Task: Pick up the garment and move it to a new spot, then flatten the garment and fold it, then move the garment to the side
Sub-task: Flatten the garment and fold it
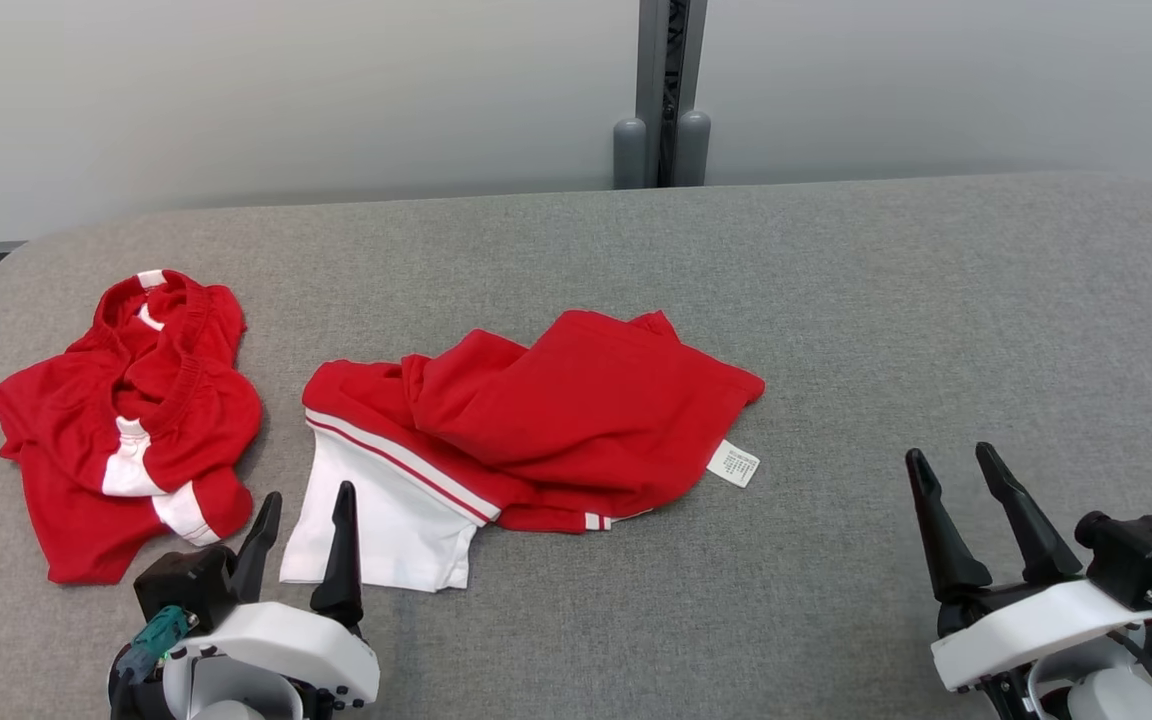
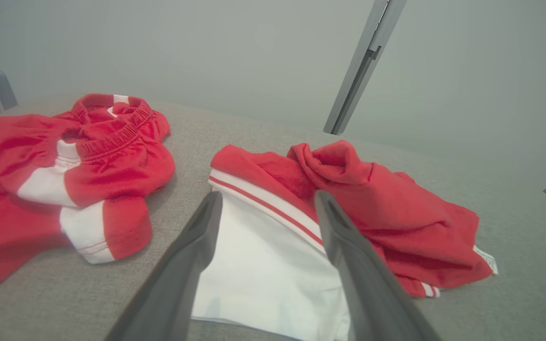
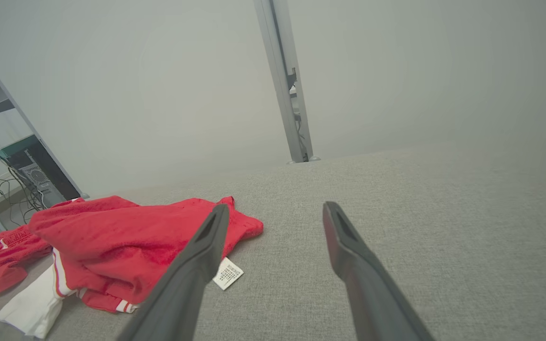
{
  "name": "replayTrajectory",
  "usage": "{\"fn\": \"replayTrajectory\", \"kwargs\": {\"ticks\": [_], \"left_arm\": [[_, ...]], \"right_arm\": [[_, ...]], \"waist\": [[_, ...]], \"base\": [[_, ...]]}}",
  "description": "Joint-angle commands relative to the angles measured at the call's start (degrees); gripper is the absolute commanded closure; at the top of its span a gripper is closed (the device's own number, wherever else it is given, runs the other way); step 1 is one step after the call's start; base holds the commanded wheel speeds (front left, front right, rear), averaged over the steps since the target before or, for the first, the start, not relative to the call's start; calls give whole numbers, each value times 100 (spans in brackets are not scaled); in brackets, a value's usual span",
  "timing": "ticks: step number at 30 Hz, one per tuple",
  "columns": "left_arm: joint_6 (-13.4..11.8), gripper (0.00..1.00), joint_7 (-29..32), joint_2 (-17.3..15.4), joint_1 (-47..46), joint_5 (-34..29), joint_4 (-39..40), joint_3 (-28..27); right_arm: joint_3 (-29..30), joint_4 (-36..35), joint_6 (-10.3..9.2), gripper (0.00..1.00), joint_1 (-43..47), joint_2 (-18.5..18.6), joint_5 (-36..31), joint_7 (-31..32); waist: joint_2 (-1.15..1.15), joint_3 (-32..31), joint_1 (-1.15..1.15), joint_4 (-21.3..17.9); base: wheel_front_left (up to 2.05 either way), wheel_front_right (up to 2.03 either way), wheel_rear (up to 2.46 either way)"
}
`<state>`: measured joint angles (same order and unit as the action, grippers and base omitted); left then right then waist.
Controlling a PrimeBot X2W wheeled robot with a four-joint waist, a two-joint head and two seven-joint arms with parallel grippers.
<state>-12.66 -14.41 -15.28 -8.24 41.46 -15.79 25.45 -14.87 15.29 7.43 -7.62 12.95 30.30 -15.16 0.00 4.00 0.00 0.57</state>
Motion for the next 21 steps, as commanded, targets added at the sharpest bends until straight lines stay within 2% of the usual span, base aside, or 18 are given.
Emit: {"fn": "replayTrajectory", "kwargs": {"ticks": [1,11,21], "left_arm": [[-31,0,-21,-22,37,-1,-32,-18],[-49,0,64,-4,-222,1,-141,-1],[-6,0,180,74,-488,-6,-459,99]], "right_arm": [[4,-44,11,0,4,36,31,-14],[-223,-10,11,0,-299,181,100,-14],[-864,734,11,0,-1104,406,434,-12]], "waist": [[0,10,0,22],[0,239,0,227],[0,493,0,437]], "base": [[0,0,0],[0,0,0],[0,0,0]]}}
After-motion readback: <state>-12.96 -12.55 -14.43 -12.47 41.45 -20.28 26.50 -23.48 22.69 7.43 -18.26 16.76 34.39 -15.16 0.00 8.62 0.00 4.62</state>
